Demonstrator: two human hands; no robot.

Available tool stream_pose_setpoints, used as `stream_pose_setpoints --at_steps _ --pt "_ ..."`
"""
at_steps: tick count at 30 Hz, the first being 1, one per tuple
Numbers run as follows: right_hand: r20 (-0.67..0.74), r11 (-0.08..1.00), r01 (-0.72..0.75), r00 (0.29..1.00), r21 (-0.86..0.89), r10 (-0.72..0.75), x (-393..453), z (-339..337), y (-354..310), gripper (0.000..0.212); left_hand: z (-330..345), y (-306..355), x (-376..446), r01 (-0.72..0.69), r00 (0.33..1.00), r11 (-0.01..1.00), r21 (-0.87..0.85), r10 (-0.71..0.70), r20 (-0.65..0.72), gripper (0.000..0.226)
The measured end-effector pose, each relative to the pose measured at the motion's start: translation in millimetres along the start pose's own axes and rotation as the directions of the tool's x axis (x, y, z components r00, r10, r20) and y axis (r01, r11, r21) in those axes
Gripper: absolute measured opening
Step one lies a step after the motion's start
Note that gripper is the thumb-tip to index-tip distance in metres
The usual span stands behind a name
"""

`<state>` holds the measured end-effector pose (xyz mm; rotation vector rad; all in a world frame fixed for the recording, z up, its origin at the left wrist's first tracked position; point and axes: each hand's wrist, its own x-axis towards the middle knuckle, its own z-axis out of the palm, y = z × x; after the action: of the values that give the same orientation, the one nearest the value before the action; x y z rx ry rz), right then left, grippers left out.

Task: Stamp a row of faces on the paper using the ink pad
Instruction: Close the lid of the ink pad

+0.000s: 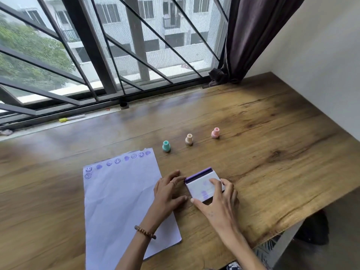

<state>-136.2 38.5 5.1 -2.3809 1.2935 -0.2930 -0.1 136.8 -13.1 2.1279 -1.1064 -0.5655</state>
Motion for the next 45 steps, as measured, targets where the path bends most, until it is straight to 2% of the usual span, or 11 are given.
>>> stream_pose_setpoints --at_steps 8,11,13,15,18,22,28,31,38,42,45 --pt "0.036 0.999 0.034 0.999 -0.023 -0.034 12 -2 -5 0.075 -2 3 0 0.015 1.0 1.0 -0.01 -0.015 0.004 0.053" --pt "0.008 0.993 0.054 0.998 0.101 -0.055 10 -2 3 0.065 -4 8 -7 0.013 0.999 1.0 -0.001 -0.013 -0.034 0.051" --pt "-0.047 0.984 0.098 0.995 0.15 -0.092 7 -3 11 0.047 -4 15 -14 -0.054 0.99 0.998 0.045 0.059 -0.13 0.042" --pt "-0.068 0.988 0.124 0.991 0.088 -0.119 4 -5 20 0.038 -1 25 -18 -0.161 0.967 0.975 0.154 0.187 -0.171 0.028" --pt "-0.046 0.992 0.124 0.991 0.002 -0.124 4 -8 31 0.042 13 41 -16 -0.263 0.952 0.92 0.29 0.297 -0.08 0.028" --pt "-0.089 0.993 0.09 0.991 -0.079 -0.097 22 -12 43 0.045 32 52 4 -0.199 0.98 0.942 0.27 0.191 0.054 0.033" --pt "-0.176 0.998 0.003 0.984 -0.063 -0.014 67 -20 60 0.051 42 82 66 -0.232 0.969 0.932 0.278 0.198 0.146 0.041" --pt "-0.196 0.997 -0.018 0.981 -0.072 0.003 87 -19 72 0.042 49 95 86 -0.232 0.967 0.939 0.254 0.195 0.165 0.042" --pt "-0.218 0.999 0.017 0.976 -0.034 -0.024 90 -21 72 0.05 50 90 86 -0.232 0.96 0.932 0.28 0.174 0.217 0.046" --pt "-0.273 0.997 0.077 0.96 0.025 -0.068 72 -19 62 0.044 33 78 53 -0.236 0.969 0.953 0.191 0.218 0.113 0.047" --pt "-0.224 0.979 0.179 0.962 0.095 -0.154 38 -7 37 0.044 17 61 12 -0.148 0.988 0.982 0.114 0.152 -0.029 0.034"
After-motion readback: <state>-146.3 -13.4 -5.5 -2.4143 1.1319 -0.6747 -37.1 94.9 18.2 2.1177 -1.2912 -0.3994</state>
